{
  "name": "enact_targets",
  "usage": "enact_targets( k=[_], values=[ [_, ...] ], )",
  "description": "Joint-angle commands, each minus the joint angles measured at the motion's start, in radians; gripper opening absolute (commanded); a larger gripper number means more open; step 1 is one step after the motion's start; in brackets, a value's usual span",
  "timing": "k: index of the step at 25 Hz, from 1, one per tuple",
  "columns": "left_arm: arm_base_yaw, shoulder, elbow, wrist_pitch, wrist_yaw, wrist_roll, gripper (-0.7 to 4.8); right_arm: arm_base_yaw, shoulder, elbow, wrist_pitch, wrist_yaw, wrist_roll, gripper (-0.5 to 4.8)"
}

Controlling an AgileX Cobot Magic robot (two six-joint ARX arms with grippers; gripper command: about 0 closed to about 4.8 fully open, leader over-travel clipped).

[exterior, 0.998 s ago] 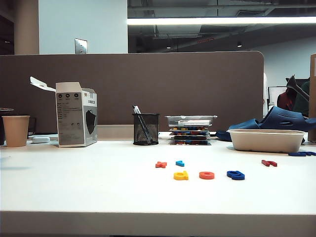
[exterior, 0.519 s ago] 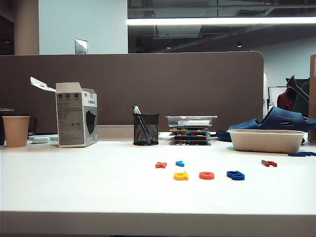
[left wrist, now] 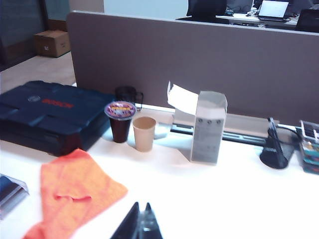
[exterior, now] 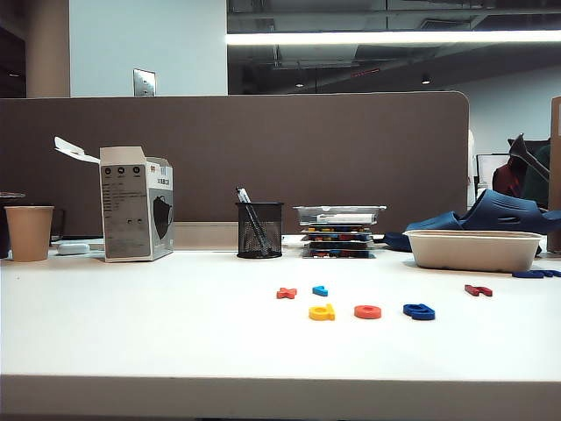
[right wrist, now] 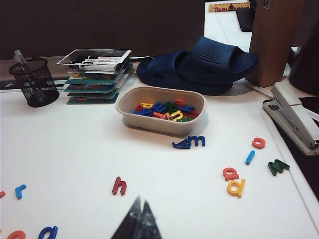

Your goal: Select the appropriate letters from the row of letter magnets placed on the table to arrange into the word "dog".

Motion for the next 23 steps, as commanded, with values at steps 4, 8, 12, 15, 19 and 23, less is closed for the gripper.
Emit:
enact_targets(
  k=[4, 8, 12, 15, 19, 23],
  values=[
    [0.000, -0.196, -0.226, 0.130, 0.078, 0.003, -0.05, 0.005, -0.077, -0.090, 0.112, -0.022, 0.005, -0.06],
    [0.000, -0.266, -0.360, 0.248, 0.114, 0.009, -0.05, 0.005, -0.095, -0.155, 0.197, -0.024, 0.005, -0.06],
    [0.000, -0.304, -0.517, 0.383, 0.132, 0.009, -0.05, 0.005, -0.103, -0.208, 0.254, -0.022, 0.005, -0.06],
    [0.000, -0.304, -0.595, 0.449, 0.159, -0.026, -0.05, 0.005, -0.105, -0.244, 0.313, -0.022, 0.004, -0.06],
    [0.000, -0.304, -0.691, 0.557, 0.163, -0.037, -0.05, 0.005, -0.106, -0.288, 0.356, -0.021, 0.004, -0.06],
    [0.000, -0.304, -0.782, 0.671, 0.163, -0.044, -0.05, 0.005, -0.108, -0.345, 0.409, -0.021, -0.003, -0.06]
  ],
)
